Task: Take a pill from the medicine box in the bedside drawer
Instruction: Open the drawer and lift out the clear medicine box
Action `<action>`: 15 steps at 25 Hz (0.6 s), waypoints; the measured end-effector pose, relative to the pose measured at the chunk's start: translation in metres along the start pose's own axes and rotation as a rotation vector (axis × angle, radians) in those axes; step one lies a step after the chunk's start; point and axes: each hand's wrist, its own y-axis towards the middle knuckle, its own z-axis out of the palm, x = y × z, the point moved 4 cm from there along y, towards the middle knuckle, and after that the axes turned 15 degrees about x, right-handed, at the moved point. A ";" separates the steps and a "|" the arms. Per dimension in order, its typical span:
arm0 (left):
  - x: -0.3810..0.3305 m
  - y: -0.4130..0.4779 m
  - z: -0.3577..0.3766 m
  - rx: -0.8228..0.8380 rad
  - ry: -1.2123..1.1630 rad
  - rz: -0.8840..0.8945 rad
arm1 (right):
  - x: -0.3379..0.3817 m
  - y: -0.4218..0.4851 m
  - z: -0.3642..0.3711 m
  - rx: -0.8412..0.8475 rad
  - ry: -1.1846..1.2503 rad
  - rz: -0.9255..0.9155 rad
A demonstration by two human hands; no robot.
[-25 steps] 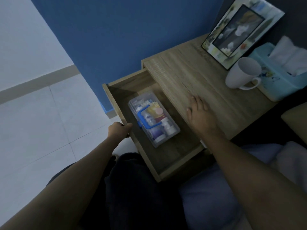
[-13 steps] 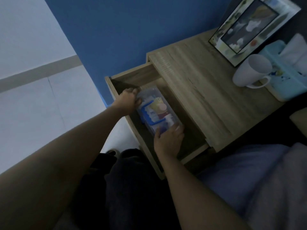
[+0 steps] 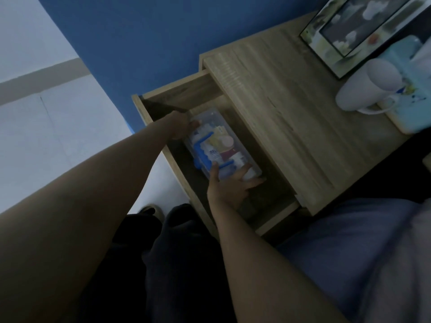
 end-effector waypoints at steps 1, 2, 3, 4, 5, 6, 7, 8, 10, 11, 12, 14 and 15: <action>0.000 0.000 0.000 0.000 -0.002 0.009 | -0.001 0.002 0.000 0.012 0.054 0.007; 0.000 0.000 -0.001 -0.003 0.000 0.019 | -0.002 0.003 0.001 0.024 0.107 0.011; 0.001 0.000 -0.001 -0.006 -0.003 0.029 | -0.003 0.005 0.001 0.031 0.149 0.013; 0.001 0.000 -0.001 -0.006 -0.009 0.039 | -0.005 0.005 0.000 0.029 0.177 0.013; 0.001 -0.001 -0.001 -0.003 -0.010 0.048 | -0.006 0.006 -0.002 0.021 0.200 0.014; 0.000 -0.003 -0.002 0.002 -0.005 0.054 | -0.008 0.004 -0.005 0.007 0.215 0.010; -0.002 -0.006 -0.003 0.005 0.001 0.058 | -0.010 0.002 -0.008 -0.006 0.220 -0.002; -0.004 -0.011 -0.005 0.006 0.009 0.065 | -0.011 -0.001 -0.011 -0.016 0.215 -0.017; -0.009 -0.023 -0.009 -0.004 0.043 0.094 | -0.011 -0.011 -0.017 -0.026 0.196 -0.040; -0.011 -0.031 -0.011 -0.015 0.069 0.099 | -0.010 -0.016 -0.020 -0.029 0.193 -0.048; -0.014 -0.041 -0.014 -0.033 0.107 0.090 | -0.007 -0.024 -0.024 -0.030 0.199 -0.063; -0.020 -0.067 -0.023 -0.094 0.205 0.050 | 0.001 -0.040 -0.034 -0.028 0.219 -0.111; -0.025 -0.082 -0.030 -0.135 0.243 0.038 | 0.005 -0.049 -0.040 -0.030 0.227 -0.136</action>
